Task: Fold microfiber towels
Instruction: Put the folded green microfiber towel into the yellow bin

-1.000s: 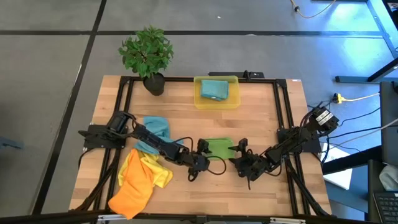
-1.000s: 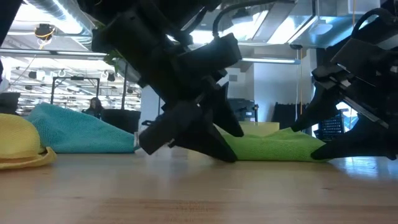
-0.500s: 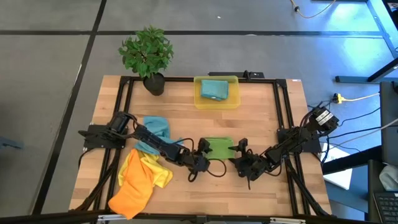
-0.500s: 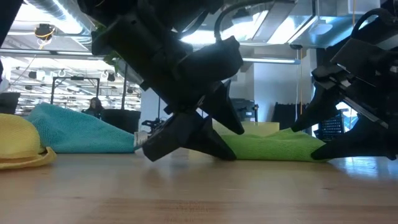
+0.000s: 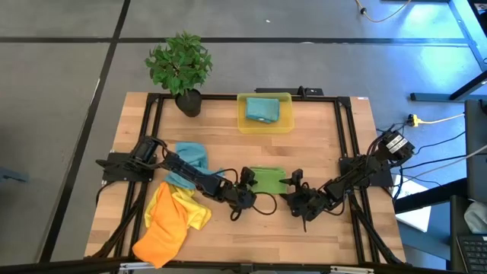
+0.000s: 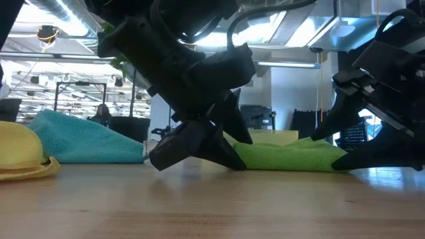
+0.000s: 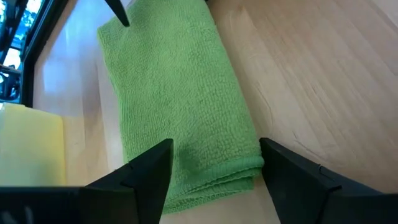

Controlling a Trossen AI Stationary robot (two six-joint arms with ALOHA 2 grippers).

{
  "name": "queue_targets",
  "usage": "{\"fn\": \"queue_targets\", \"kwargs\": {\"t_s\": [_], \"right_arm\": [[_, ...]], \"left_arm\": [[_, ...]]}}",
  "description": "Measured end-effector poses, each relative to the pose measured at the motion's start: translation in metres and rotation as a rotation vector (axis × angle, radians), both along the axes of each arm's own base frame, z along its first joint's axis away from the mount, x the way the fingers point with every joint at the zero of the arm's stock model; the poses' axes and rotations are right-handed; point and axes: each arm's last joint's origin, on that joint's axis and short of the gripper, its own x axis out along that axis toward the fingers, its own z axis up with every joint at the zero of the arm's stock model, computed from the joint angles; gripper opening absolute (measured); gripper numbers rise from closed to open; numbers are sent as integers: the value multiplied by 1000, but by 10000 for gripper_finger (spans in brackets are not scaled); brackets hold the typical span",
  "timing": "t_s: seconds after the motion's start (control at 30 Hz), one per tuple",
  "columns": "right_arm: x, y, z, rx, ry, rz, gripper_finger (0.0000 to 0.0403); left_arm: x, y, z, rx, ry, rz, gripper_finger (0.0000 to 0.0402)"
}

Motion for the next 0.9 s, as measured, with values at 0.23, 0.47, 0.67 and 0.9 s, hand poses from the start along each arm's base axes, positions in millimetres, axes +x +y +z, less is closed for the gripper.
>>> {"fn": "queue_targets", "kwargs": {"t_s": [0.23, 0.47, 0.67, 0.9], "right_arm": [[0, 0, 0, 5, -6, 0, 284], [5, 5, 6, 76, -91, 4, 284], [10, 24, 27, 121, -157, 103, 284], [2, 22, 18, 145, -70, 62, 284]], "left_arm": [[0, -1, -1, -18, 9, -15, 165], [0, -1, -2, -51, -1, -7, 91], [0, -1, -3, -64, 2, -9, 20], [0, -1, -3, -137, -36, 64, 4]]}}
